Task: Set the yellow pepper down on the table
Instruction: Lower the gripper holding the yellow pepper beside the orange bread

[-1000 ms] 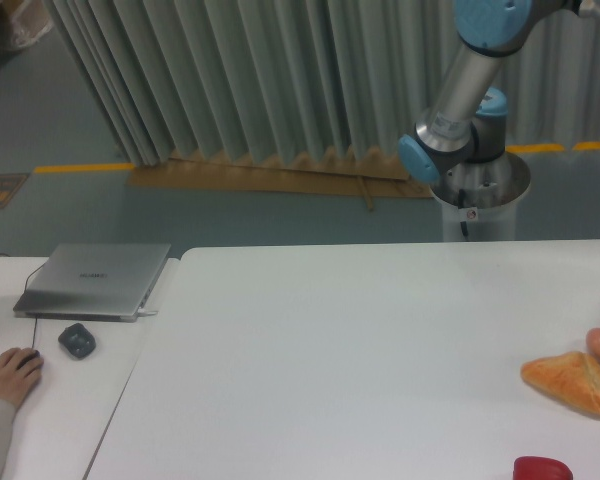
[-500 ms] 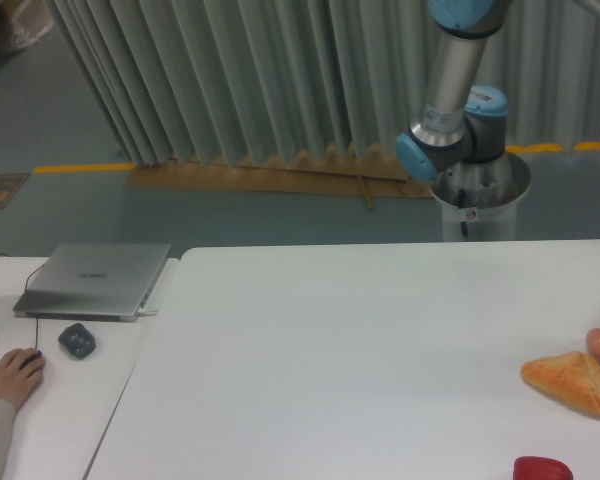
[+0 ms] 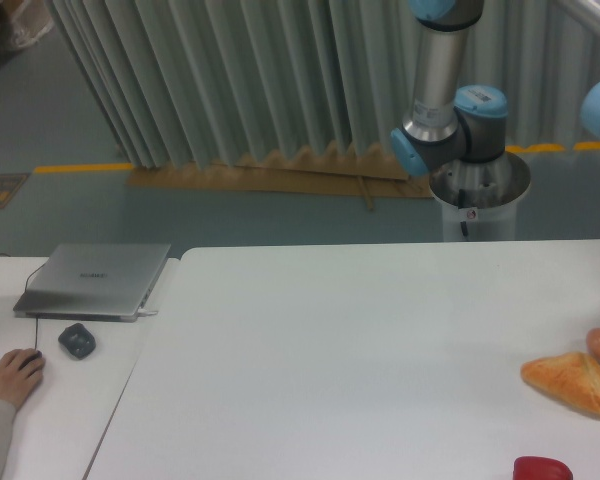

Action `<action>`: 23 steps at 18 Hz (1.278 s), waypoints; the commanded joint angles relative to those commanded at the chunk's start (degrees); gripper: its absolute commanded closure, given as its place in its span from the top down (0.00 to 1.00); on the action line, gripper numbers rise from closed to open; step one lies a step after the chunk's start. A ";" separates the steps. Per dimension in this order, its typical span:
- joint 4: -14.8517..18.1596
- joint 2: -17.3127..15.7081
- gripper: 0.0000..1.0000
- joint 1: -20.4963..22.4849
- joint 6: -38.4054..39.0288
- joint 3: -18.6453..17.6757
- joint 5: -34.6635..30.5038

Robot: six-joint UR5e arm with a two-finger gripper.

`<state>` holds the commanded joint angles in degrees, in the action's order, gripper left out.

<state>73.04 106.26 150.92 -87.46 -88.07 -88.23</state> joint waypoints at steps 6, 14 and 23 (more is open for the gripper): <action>-1.57 0.97 0.55 -7.12 13.27 0.09 -1.15; -8.26 3.16 0.55 -14.59 27.70 0.00 -1.15; -8.53 6.76 0.55 -16.89 27.79 0.00 -4.23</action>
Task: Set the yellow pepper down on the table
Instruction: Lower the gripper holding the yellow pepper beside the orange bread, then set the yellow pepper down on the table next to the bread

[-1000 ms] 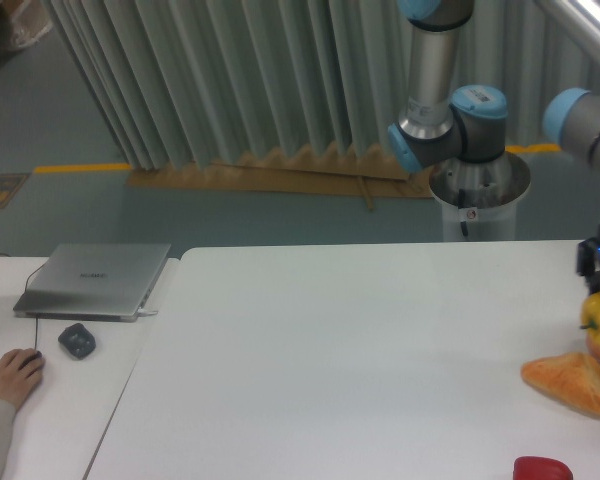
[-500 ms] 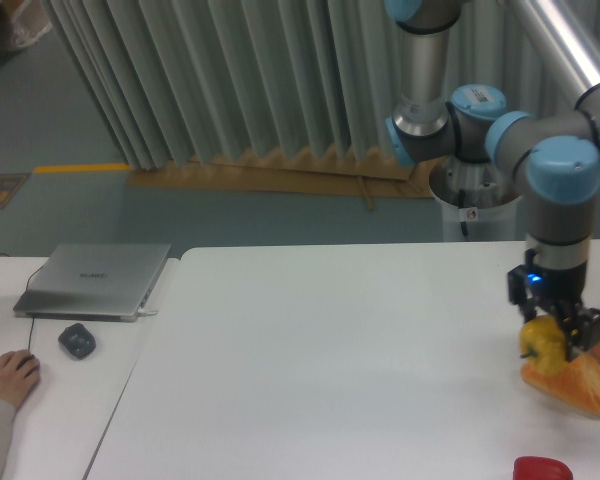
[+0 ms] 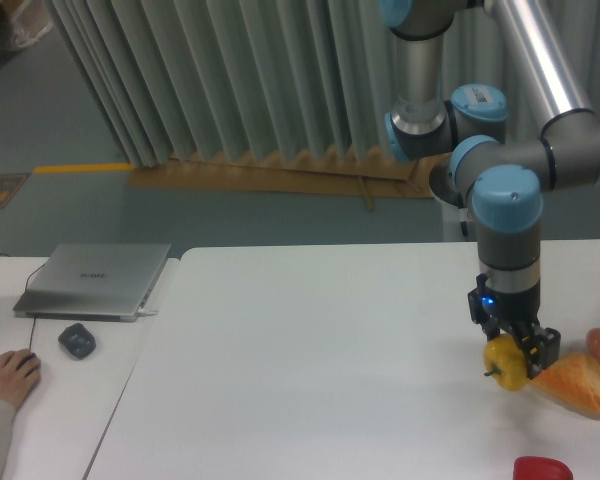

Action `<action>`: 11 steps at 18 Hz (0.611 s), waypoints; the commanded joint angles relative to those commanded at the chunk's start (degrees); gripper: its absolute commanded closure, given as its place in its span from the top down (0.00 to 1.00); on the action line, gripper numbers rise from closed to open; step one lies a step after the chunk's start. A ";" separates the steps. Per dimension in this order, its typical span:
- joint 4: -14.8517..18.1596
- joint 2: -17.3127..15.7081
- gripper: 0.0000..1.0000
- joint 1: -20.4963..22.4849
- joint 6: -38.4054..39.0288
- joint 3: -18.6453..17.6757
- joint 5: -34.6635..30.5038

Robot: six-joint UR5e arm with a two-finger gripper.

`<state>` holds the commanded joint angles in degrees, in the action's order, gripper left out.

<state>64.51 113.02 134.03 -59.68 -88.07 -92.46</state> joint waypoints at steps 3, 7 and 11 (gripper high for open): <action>-0.26 0.79 0.55 0.00 -0.09 0.00 0.00; -1.57 2.37 0.55 0.00 -0.09 0.35 -0.18; -2.02 3.26 0.56 0.00 -0.09 0.00 -2.11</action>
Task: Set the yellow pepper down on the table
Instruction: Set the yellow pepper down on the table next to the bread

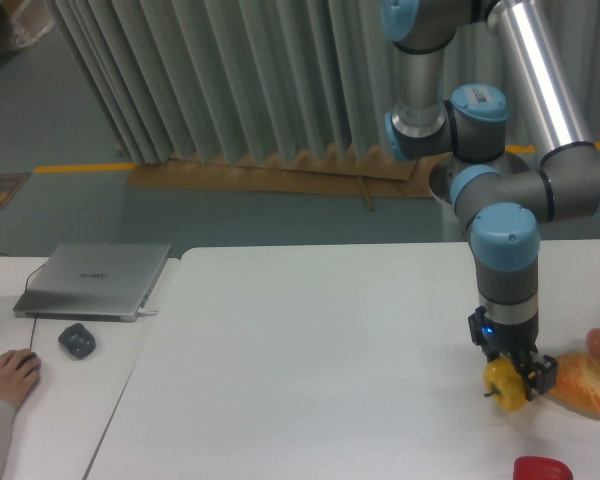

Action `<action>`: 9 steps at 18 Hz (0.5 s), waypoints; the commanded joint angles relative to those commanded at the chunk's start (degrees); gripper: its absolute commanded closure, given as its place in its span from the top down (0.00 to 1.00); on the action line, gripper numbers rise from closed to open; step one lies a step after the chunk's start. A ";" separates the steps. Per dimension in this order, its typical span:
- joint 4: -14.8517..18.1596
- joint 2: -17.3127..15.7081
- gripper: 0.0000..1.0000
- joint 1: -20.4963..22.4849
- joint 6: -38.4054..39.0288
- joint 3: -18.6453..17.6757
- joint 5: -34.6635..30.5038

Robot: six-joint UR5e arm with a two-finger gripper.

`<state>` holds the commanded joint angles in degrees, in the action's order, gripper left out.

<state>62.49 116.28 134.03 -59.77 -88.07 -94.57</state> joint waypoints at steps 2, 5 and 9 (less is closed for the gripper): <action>-0.44 0.62 0.56 0.00 0.09 0.00 -0.18; -0.97 0.62 0.56 0.00 0.18 0.00 -0.18; -1.05 0.79 0.56 -0.96 1.40 0.00 -1.67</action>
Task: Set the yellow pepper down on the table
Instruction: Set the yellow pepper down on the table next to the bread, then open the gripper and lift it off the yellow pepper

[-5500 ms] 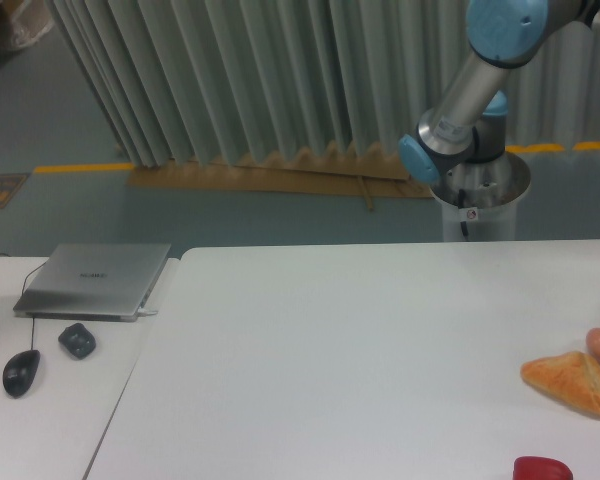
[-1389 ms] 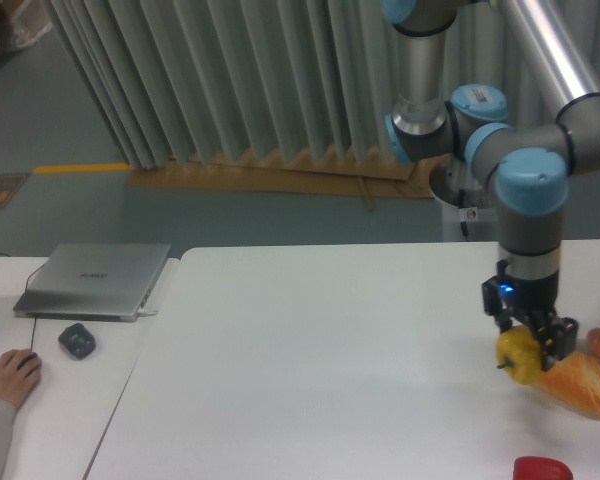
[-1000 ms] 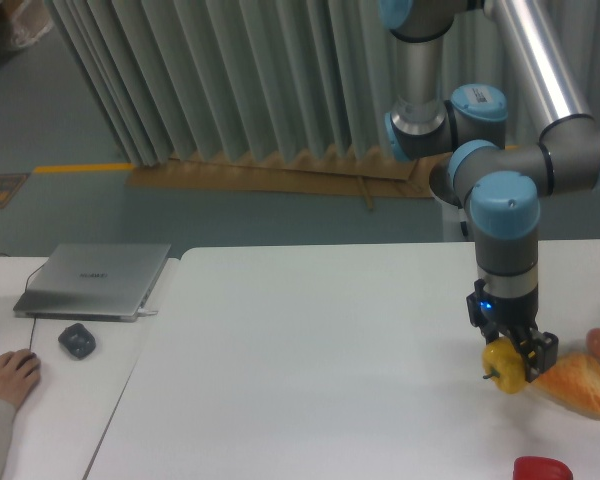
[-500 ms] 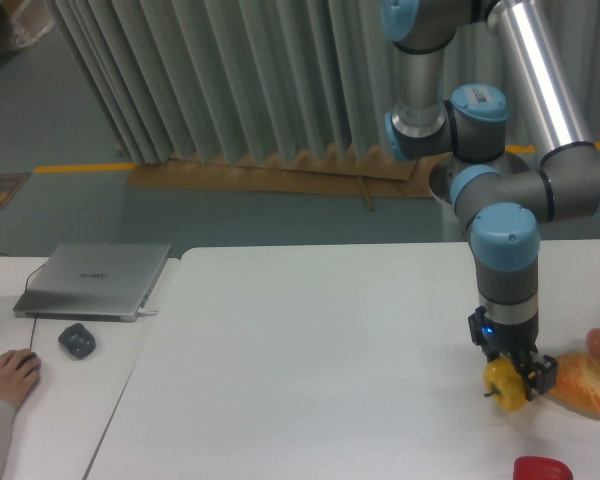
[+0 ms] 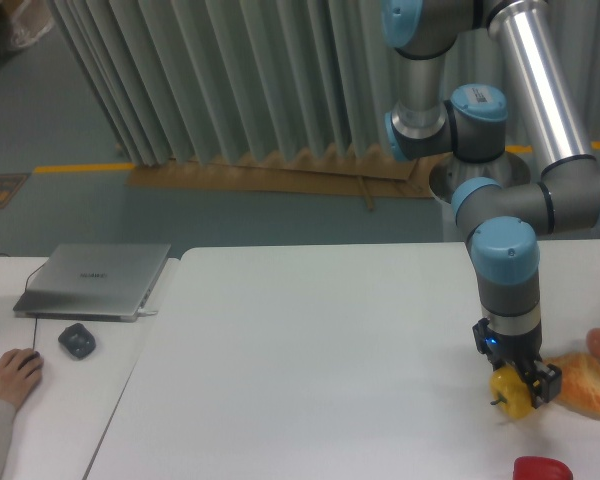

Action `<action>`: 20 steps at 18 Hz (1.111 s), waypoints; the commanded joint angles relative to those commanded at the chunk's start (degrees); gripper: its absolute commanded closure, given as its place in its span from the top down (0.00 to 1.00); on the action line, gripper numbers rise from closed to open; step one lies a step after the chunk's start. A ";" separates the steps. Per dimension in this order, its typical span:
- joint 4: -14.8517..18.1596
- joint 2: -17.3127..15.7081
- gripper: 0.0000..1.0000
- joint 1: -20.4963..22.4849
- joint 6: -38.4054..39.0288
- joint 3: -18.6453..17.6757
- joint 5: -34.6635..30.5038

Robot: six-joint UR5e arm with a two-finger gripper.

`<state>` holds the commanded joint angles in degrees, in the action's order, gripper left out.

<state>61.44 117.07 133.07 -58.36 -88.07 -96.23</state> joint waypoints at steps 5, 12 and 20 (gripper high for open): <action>-0.53 0.27 1.00 -0.36 0.54 0.00 -1.41; -0.79 -0.26 1.00 -0.97 0.36 0.00 -3.96; 7.10 -9.22 1.00 -0.45 -6.74 0.17 1.05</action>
<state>68.53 107.85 132.63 -65.10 -87.89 -95.19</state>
